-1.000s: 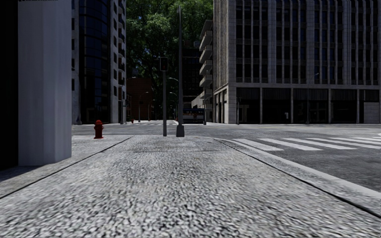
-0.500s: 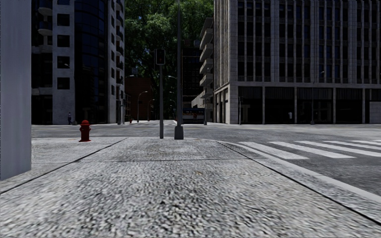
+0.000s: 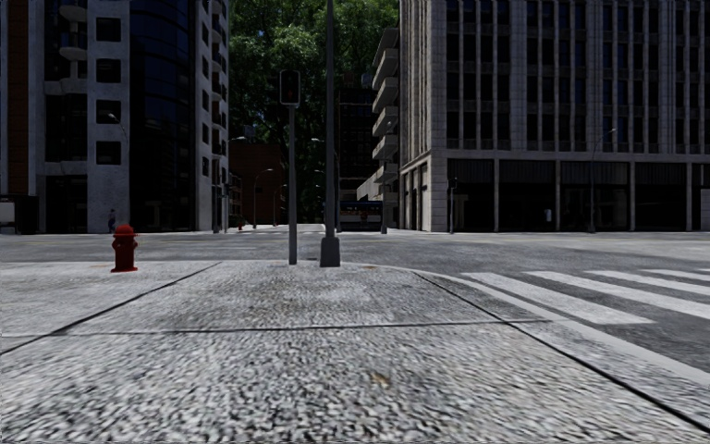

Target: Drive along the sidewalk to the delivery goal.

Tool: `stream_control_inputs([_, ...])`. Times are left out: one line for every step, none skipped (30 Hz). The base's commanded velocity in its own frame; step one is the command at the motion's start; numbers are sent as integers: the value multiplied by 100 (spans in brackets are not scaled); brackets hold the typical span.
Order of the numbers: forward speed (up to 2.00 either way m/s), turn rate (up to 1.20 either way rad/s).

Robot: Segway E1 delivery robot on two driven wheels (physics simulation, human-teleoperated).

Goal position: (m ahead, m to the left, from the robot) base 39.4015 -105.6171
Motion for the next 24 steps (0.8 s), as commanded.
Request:
stream_control_inputs([200,0])
stream_control_inputs([200,0])
stream_control_inputs([200,0])
stream_control_inputs([200,0])
stream_control_inputs([200,0])
stream_control_inputs([200,0])
stream_control_inputs([200,0])
stream_control_inputs([200,0])
stream_control_inputs([200,0])
stream_control_inputs([200,0])
stream_control_inputs([200,0])
stream_control_inputs([200,0])
stream_control_inputs([200,0])
stream_control_inputs([200,0])
stream_control_inputs([200,0])
stream_control_inputs([200,0])
stream_control_inputs([200,0])
stream_control_inputs([200,0])
stream_control_inputs([200,0])
stream_control_inputs([200,0])
stream_control_inputs([200,0])
stream_control_inputs([200,0])
stream_control_inputs([200,0])
stream_control_inputs([200,0])
